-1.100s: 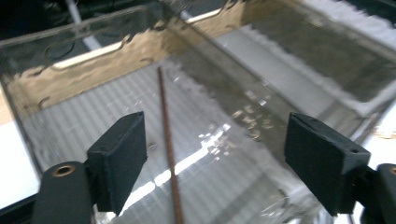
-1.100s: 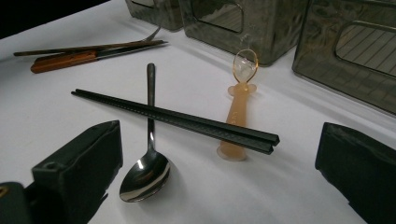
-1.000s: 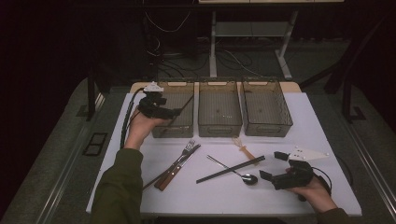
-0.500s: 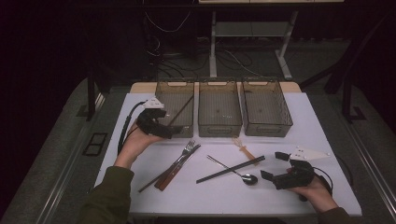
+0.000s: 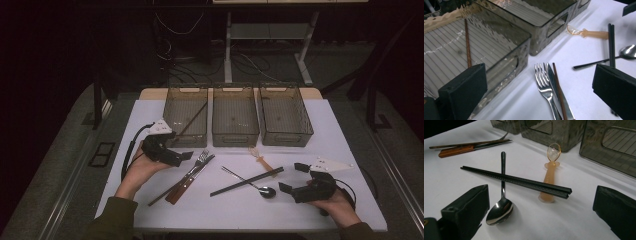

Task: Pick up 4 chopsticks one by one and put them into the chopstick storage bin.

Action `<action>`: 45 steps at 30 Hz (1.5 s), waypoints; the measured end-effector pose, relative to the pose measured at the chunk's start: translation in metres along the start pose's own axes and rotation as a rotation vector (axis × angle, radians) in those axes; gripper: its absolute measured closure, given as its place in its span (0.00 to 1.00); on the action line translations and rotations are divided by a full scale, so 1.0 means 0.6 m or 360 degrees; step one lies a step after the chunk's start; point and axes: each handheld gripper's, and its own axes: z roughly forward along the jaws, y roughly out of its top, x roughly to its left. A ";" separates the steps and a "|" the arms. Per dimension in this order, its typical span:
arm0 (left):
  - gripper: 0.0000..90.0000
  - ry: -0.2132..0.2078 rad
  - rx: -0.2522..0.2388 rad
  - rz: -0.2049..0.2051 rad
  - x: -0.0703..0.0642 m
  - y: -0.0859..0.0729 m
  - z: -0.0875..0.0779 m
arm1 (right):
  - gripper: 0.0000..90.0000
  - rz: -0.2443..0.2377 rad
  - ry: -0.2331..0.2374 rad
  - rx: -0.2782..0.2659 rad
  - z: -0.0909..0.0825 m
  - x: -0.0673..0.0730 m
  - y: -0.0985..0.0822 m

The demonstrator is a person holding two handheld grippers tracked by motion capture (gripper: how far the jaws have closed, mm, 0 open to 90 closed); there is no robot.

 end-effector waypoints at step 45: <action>0.74 -0.0147 0.0192 -0.0031 -0.049 -0.135 -0.028 | 0.01 -0.0040 -0.0011 0.0016 0.001 0.008 0.002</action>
